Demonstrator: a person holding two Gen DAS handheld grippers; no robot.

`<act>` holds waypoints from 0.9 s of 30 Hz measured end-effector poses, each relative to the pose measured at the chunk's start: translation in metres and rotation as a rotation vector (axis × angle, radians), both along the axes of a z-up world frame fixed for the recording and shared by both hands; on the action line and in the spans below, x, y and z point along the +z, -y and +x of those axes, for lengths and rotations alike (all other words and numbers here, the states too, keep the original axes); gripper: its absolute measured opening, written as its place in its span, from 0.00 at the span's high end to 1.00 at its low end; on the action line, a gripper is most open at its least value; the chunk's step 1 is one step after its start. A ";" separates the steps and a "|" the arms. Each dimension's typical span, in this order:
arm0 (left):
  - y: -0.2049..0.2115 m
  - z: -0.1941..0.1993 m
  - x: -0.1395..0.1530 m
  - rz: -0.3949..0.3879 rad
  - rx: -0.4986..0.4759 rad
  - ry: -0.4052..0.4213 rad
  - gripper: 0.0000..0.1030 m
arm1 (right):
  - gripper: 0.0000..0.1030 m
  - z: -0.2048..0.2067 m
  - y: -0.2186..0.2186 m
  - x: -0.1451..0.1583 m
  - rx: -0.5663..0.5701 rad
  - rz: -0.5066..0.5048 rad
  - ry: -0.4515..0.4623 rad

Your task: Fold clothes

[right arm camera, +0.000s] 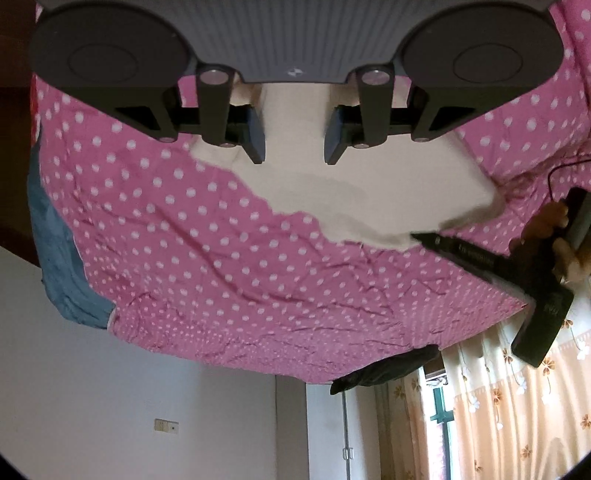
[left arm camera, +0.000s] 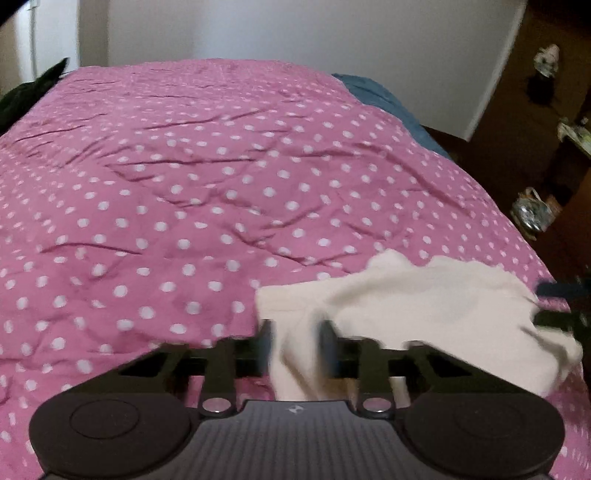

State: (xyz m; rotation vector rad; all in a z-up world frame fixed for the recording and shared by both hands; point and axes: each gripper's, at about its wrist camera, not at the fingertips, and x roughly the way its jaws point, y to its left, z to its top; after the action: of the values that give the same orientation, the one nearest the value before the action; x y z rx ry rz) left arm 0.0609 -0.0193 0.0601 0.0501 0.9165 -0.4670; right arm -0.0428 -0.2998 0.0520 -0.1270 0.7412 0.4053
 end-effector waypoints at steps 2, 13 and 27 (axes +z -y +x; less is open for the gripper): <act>0.007 -0.002 0.001 0.029 -0.024 0.027 0.92 | 0.66 0.012 -0.004 -0.001 0.007 -0.005 0.000; -0.009 0.006 0.005 -0.007 0.028 -0.016 0.89 | 0.66 0.055 -0.004 -0.031 -0.064 -0.109 -0.061; -0.046 -0.017 0.023 -0.075 0.147 -0.051 0.62 | 0.59 -0.015 -0.123 0.015 0.375 -0.134 0.044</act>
State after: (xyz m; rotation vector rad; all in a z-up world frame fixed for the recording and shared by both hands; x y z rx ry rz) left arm 0.0434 0.0268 0.0833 -0.0971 0.9451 -0.3669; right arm -0.0580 -0.1764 0.0674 -0.4032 0.7013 0.7079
